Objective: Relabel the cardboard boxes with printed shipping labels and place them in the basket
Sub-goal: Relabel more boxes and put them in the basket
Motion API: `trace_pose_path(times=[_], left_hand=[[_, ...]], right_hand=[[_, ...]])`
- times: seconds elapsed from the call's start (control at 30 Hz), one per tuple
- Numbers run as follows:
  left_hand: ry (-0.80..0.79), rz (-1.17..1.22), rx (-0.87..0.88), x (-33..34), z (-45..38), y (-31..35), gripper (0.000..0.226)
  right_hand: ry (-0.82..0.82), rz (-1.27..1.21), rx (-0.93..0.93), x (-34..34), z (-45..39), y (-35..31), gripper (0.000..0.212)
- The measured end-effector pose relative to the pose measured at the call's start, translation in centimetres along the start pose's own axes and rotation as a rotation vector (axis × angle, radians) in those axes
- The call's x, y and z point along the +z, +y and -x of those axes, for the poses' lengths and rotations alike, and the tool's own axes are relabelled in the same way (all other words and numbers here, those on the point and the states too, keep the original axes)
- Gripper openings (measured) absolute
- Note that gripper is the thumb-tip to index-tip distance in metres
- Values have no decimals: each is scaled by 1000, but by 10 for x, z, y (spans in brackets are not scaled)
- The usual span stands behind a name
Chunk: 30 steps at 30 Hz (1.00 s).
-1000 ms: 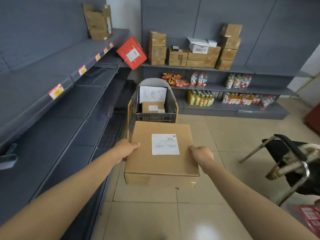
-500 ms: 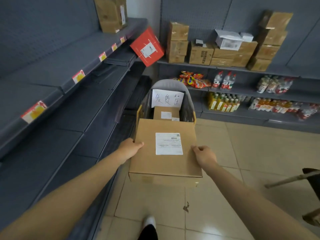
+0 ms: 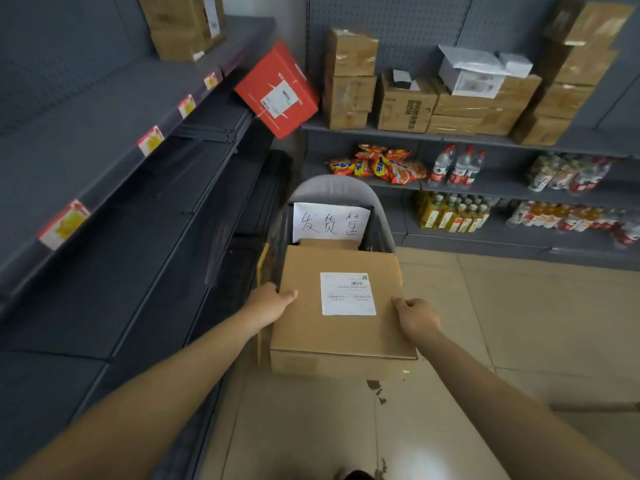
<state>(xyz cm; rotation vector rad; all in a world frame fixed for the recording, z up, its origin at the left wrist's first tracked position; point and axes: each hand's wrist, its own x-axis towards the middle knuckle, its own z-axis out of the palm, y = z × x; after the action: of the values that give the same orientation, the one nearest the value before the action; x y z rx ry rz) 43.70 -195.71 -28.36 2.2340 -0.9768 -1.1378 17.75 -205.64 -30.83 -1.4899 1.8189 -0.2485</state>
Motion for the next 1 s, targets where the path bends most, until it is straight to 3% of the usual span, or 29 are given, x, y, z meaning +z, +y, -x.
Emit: trace_pose_path(times=[0.27,0.4,1.0], left_hand=[[8,44,-64,-10,-124,52,58],[-4,38,-114,-17,-179,70,60],[-129,-44,-337,21,-377,49,47]], right_hand=[[-32,33,-31,12,-137,-56,32],[-82,51,-13,18,-189,-81,37],[-177,187,256,114,-340,-113,40]])
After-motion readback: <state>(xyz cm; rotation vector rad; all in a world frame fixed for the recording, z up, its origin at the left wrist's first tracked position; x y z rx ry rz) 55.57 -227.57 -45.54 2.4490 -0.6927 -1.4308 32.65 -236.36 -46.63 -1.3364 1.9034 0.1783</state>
